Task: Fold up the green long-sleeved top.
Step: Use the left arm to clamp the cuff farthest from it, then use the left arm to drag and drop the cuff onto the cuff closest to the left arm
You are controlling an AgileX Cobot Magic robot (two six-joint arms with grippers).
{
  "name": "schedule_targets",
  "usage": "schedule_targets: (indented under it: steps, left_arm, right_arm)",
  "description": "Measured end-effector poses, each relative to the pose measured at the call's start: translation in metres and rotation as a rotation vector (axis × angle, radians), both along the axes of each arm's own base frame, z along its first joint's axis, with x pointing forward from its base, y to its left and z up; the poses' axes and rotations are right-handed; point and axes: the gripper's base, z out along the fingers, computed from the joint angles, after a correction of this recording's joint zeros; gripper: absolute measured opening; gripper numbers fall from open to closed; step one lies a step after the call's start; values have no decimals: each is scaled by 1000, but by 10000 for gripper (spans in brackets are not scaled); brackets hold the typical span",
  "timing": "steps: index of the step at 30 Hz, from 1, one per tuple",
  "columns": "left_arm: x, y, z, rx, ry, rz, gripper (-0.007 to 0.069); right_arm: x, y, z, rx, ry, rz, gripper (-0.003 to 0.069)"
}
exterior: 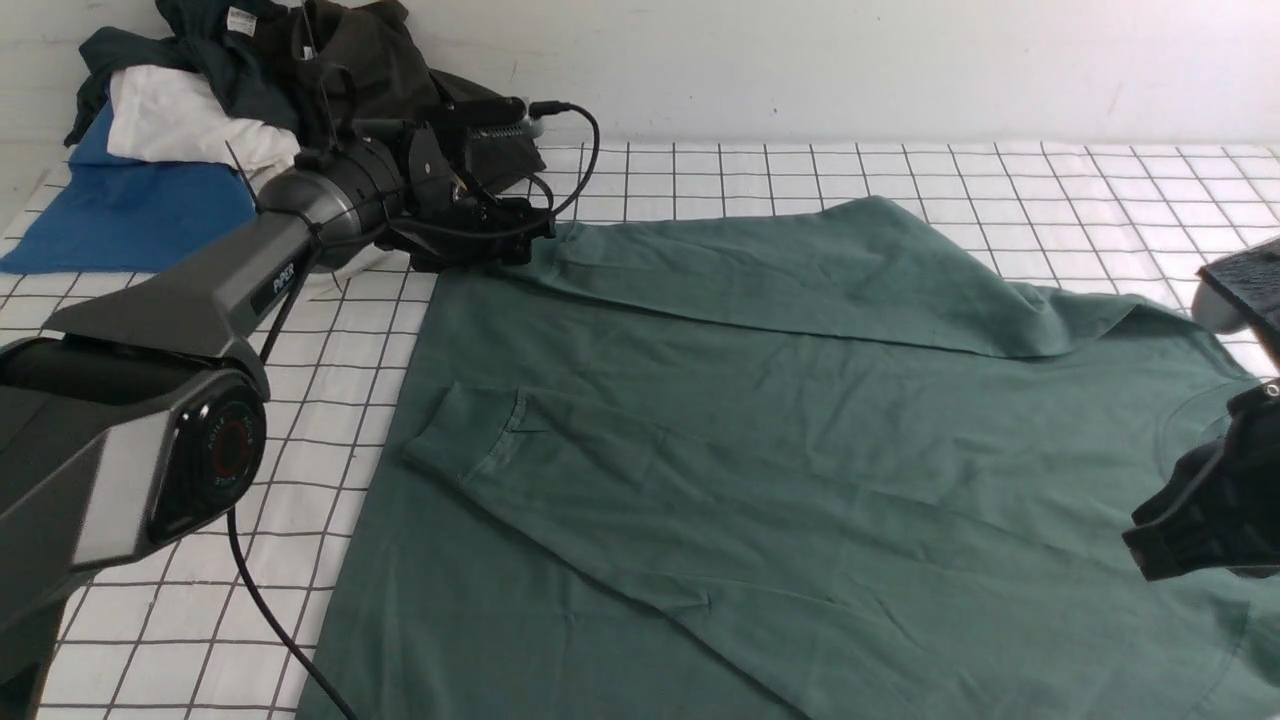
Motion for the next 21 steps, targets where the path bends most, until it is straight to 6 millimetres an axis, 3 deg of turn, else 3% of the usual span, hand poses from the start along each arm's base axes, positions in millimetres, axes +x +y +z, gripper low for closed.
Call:
schedule_targets:
  steps: [5,8,13,15,18,19,20,21]
  left_arm:
    - [4,-2,-4,-45,-30,22,420]
    - [4,-2,-5,-39,-30,12,317]
    - [2,-3,-5,-6,-19,-30,76]
    - [0,-3,2,18,-8,-63,20]
    - [-5,-3,19,56,3,-115,5]
    - [-9,-3,35,74,-2,-144,4]
    - [-9,-3,37,77,-2,-149,4]
    - [-14,-3,56,92,-7,-178,3]
  right_arm:
    - [0,0,0,0,0,0,-14]
    - [0,0,0,0,0,0,-14]
    - [0,0,0,0,0,0,-14]
    - [0,0,0,0,0,0,-14]
    - [0,0,0,7,2,-1,-14]
    - [0,1,0,10,3,-2,-14]
    - [0,1,0,12,3,-2,-14]
    - [0,1,0,15,4,-3,-14]
